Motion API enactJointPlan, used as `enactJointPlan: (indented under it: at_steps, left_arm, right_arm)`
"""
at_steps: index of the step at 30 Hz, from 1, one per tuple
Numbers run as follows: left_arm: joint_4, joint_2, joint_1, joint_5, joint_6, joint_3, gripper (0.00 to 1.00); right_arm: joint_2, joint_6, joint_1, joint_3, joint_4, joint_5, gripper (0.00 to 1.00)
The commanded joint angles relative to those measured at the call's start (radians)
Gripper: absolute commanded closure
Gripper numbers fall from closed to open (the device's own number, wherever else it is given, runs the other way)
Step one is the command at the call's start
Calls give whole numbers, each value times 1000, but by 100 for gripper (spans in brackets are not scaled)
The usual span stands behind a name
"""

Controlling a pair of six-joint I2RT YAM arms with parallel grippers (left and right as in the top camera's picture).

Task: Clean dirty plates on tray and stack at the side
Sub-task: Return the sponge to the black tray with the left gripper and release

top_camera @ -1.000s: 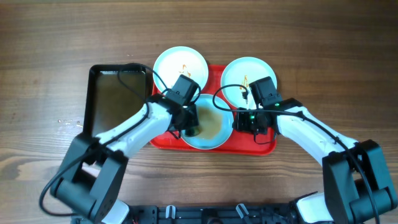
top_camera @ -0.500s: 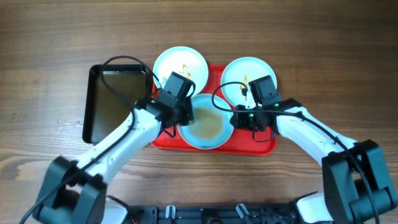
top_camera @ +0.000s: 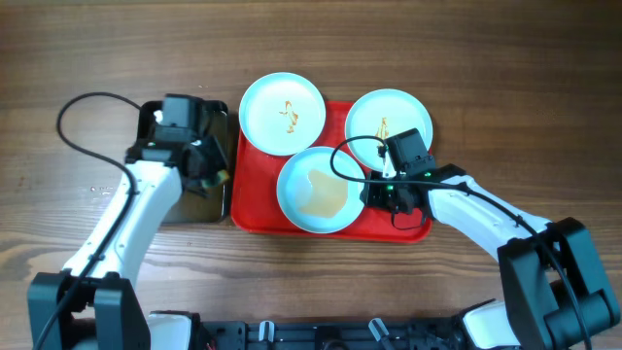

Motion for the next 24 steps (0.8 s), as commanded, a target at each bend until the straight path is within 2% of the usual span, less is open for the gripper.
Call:
enactJointPlan:
  at_steps: [1,6,9,10,13,15,16,20,24]
  left_arm:
    - [35,-9,88,-29,250,-1,96]
    - [94,64,122,-29,402,-1,96]
    - [97,131,122,-28,409,-1,94]
    - [95,142,122,-28,409,-1,87]
    - [100,143,122,-29,409,-1,53]
    - [110,143,122,-29,409,-1,36]
    - [117,143,122,-29,409,-1,33]
    - [169,164,122,-29,409,-1,29]
    - [191,221,123,-29,409,-1,29]
  right_arm:
    - [13,14,3,-13,5,16,80]
    - [13,14,3,-13,5,16,80]
    - [13,13,3,-13,4,16,80]
    - [13,14,3,-13,4,16,80]
    - [13,14,3,-13,4,16,80]
    - [13,13,3,-13,4,16,80]
    - [13,14,3,-13,4,16,80]
    - [13,13,3,-13,4,16,80]
    - [13,13,3,-13,2,16,80]
